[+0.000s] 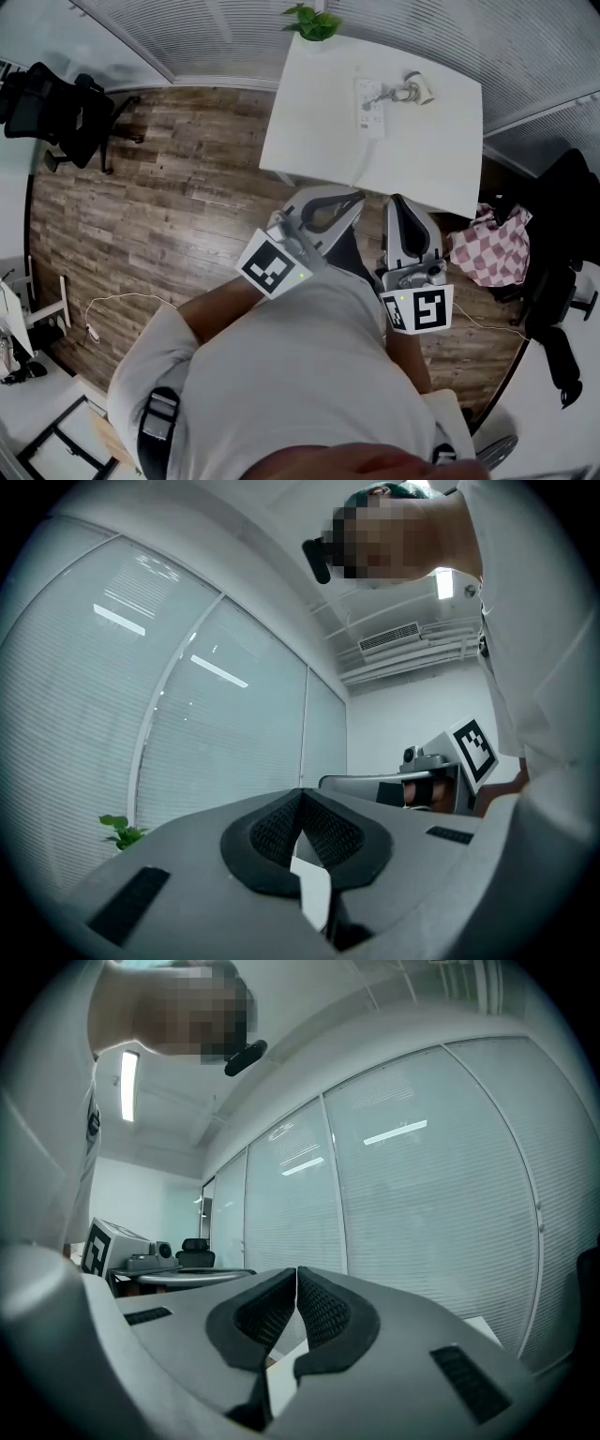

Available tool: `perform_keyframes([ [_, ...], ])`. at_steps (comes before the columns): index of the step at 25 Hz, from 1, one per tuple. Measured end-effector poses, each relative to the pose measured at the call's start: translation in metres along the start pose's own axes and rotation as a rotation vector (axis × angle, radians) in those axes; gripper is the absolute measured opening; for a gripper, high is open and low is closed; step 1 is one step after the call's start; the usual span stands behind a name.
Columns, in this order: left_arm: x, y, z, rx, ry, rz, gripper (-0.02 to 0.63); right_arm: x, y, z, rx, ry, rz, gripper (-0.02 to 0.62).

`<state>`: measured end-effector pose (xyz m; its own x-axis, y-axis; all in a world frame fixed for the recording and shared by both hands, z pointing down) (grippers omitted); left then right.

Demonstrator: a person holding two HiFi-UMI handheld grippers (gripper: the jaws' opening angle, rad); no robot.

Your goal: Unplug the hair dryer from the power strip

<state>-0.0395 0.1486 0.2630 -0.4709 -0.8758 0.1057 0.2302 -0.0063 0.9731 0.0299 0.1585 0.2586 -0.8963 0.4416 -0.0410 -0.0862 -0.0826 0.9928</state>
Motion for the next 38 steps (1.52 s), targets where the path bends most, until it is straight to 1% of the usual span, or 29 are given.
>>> perform_keyframes([
  [5,0.019,0.002,-0.040,-0.010,-0.018,0.005,0.023,-0.039,0.001,-0.022,0.001,-0.018,-0.004,0.032],
  [10,0.036,0.008,-0.079,0.012,-0.036,-0.015,0.023,-0.078,0.000,-0.044,0.004,-0.049,-0.005,0.032],
  [19,0.064,0.021,-0.147,0.020,-0.098,-0.023,0.023,-0.144,0.003,-0.077,0.008,-0.112,-0.015,0.032],
  [24,0.077,0.030,-0.174,0.037,-0.129,-0.034,0.023,-0.174,0.008,-0.090,0.012,-0.134,-0.019,0.032],
  [31,0.095,0.040,-0.195,0.037,-0.181,-0.030,0.023,-0.199,0.016,-0.106,0.039,-0.164,-0.026,0.032],
  [35,0.103,0.048,-0.199,0.054,-0.186,-0.034,0.023,-0.203,0.022,-0.114,0.045,-0.177,-0.026,0.032],
  [38,0.107,0.050,-0.200,0.065,-0.179,-0.039,0.023,-0.204,0.025,-0.118,0.051,-0.170,-0.026,0.032],
])
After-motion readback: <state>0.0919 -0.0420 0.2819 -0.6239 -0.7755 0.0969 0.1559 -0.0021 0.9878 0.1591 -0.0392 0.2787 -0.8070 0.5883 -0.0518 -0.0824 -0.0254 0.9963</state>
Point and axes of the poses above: the fingertips, and each gripper's own axes: z backward along the fingers, x to its left, y out of its underside, the point moved 2 cm from there along z, backward along the fingers, and after that the axes turned 6 degrees about -x, right-handed, at the moved point
